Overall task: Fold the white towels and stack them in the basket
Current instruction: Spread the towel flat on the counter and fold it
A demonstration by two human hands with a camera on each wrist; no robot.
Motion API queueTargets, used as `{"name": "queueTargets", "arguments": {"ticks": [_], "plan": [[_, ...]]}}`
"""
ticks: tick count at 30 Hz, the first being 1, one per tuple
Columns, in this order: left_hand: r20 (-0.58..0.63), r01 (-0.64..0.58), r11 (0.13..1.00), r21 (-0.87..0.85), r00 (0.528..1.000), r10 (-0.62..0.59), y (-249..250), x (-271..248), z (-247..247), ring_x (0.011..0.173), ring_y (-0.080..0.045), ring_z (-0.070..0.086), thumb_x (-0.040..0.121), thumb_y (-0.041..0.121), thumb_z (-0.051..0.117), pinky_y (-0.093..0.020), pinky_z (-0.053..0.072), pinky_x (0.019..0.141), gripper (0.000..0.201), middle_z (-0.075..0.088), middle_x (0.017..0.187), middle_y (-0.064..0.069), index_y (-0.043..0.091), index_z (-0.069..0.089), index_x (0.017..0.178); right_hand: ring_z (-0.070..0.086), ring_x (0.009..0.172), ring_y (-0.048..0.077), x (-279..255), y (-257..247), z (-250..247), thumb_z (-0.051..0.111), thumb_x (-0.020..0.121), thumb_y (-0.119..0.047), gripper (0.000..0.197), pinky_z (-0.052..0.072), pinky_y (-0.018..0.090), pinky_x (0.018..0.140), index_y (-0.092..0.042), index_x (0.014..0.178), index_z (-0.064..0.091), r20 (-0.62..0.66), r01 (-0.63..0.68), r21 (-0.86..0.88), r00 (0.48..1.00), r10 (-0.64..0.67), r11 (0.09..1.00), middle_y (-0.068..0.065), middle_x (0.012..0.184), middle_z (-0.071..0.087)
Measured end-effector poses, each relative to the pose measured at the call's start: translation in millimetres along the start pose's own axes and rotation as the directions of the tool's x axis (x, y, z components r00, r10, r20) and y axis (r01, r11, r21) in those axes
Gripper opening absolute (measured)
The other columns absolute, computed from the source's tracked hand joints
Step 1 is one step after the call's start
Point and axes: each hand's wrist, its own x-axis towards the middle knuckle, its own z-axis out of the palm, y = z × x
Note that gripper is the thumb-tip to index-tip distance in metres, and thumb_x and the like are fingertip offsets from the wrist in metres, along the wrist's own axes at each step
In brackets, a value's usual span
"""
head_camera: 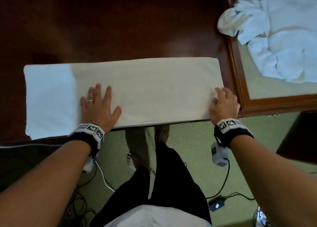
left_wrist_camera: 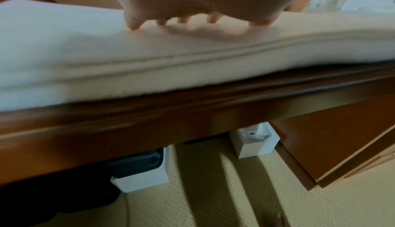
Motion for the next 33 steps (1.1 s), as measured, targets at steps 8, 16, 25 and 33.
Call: {"name": "queueTargets", "arguments": {"ticks": [8, 16, 25, 33], "plan": [[0.065, -0.014, 0.998, -0.055, 0.998, 0.018, 47, 0, -13, 0.151, -0.033, 0.017, 0.095, 0.058, 0.040, -0.049, 0.020, 0.121, 0.071, 0.014, 0.167, -0.009, 0.023, 0.029, 0.156, 0.051, 0.122, 0.041, 62, 6, -12, 0.057, 0.092, -0.019, 0.051, 0.044, 0.043, 0.097, -0.006, 0.140, 0.045, 0.261, -0.315, 0.169, 0.928, 0.265, 0.934, 0.023, 0.136, 0.051], [0.101, 0.178, 0.978, -0.112, 0.981, -0.168, 81, 9, -25, 0.149, -0.035, 0.020, 0.092, 0.050, 0.058, -0.050, 0.025, 0.119, 0.068, 0.023, 0.163, -0.012, 0.020, 0.039, 0.150, 0.066, 0.088, 0.030, 95, 12, -19, 0.078, 0.075, -0.022, 0.037, 0.053, 0.035, 0.079, -0.006, 0.107, 0.068, 0.535, -0.451, 0.314, 0.811, 0.236, 0.836, 0.013, 0.102, 0.070], [0.023, -0.012, 0.995, -0.102, 1.000, 0.015, 112, 29, -52, 0.130, -0.036, 0.051, 0.082, 0.056, 0.034, -0.051, 0.042, 0.103, 0.074, 0.053, 0.145, -0.015, 0.013, 0.062, 0.134, 0.049, 0.080, 0.027, 211, -35, -148, 0.058, 0.087, -0.021, 0.014, 0.036, 0.034, 0.069, -0.014, 0.095, 0.049, -0.003, 0.070, 0.230, 0.997, -0.071, 0.971, 0.008, 0.088, 0.052], [0.188, -0.268, 0.961, 0.069, 0.950, 0.251, 93, 26, -59, 0.115, -0.032, 0.065, 0.076, 0.050, 0.044, -0.048, 0.057, 0.083, 0.058, 0.064, 0.133, -0.010, 0.021, 0.073, 0.117, 0.057, 0.088, 0.045, 227, -69, -213, 0.051, 0.092, -0.015, 0.018, 0.037, 0.042, 0.067, -0.011, 0.110, 0.048, -0.308, 0.182, 0.041, 0.938, -0.161, 0.982, 0.022, 0.099, 0.061]]}}
